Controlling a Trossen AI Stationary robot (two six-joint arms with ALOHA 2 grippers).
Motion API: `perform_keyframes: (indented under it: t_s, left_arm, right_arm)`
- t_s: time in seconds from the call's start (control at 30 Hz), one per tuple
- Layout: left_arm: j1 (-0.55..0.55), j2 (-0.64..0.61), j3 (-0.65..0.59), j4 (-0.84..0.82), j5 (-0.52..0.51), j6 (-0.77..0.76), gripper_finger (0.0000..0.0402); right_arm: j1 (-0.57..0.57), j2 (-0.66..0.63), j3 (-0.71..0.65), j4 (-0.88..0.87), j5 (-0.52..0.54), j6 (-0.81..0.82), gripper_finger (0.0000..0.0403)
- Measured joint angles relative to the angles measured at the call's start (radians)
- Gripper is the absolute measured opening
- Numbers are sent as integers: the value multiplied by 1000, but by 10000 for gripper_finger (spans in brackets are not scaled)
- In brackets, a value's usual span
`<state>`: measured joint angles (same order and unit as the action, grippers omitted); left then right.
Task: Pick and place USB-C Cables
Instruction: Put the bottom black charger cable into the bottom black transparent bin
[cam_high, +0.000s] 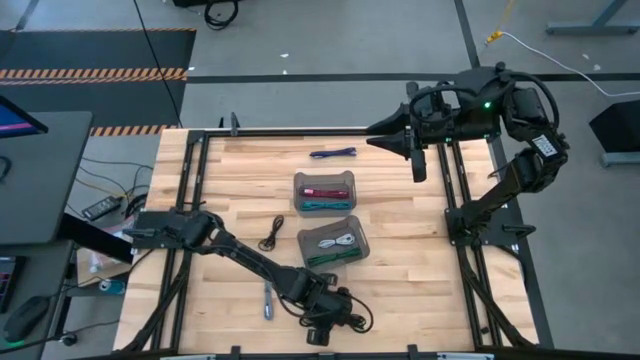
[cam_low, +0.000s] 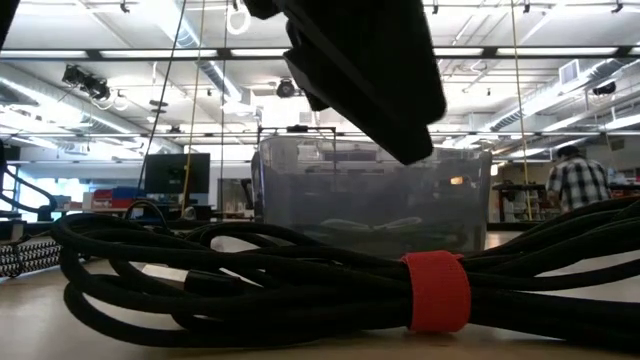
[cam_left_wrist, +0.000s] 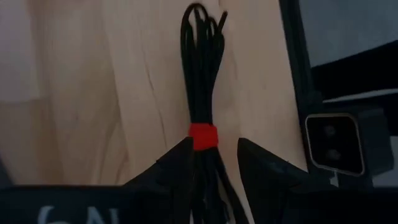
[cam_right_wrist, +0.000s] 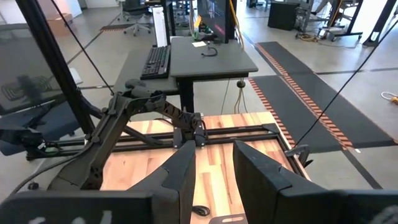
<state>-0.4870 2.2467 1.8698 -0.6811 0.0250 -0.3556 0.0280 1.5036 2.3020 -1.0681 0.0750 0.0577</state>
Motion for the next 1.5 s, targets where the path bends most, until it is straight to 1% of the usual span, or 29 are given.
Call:
perform_keyframes:
  t_s: [0.17, 0.3, 0.4, 0.53, 0.67, 0.83, 0.97, 1.13, 1.2, 1.3, 1.4, 1.5]
  left_arm:
    - [-1, 21, 2, 48, 5, -6, 133]
    - [1, 70, -1, 65, 75, -45, 133]
    - [10, 76, 0, 83, 109, -49, 133]
    - [19, 82, 1, 69, 84, -20, 133]
    - [22, 82, 0, 40, 84, -8, 133]
    - [11, 98, 2, 48, 84, -4, 133]
    - [12, 120, 3, 66, 127, -26, 133]
    - [17, 121, 2, 73, 102, 2, 133]
    - [23, 121, 2, 73, 112, -1, 131]
    - [24, 121, 2, 70, 108, -2, 111]
    - [22, 118, 2, 75, 73, 32, 56]
    - [23, 117, 15, 54, 53, 44, 52]
  right_arm:
    - [0, 0, 0, 13, -23, 0, 113]
    - [0, 0, 0, 38, -51, -1, 113]
    - [0, 0, 0, 43, -68, -1, 113]
    - [0, 0, 0, 43, -71, -1, 113]
    - [0, 0, 0, 43, -71, -1, 113]
    - [0, 0, 0, 43, -72, -6, 113]
    - [0, 0, 0, 43, -73, -12, 113]
    - [0, 0, 0, 43, -76, -16, 113]
    - [0, 0, 0, 43, -76, -16, 113]
    - [0, 0, 0, 43, -77, -16, 113]
    - [0, 0, 0, 43, -77, -16, 113]
    - [0, 0, 0, 43, -77, -16, 113]
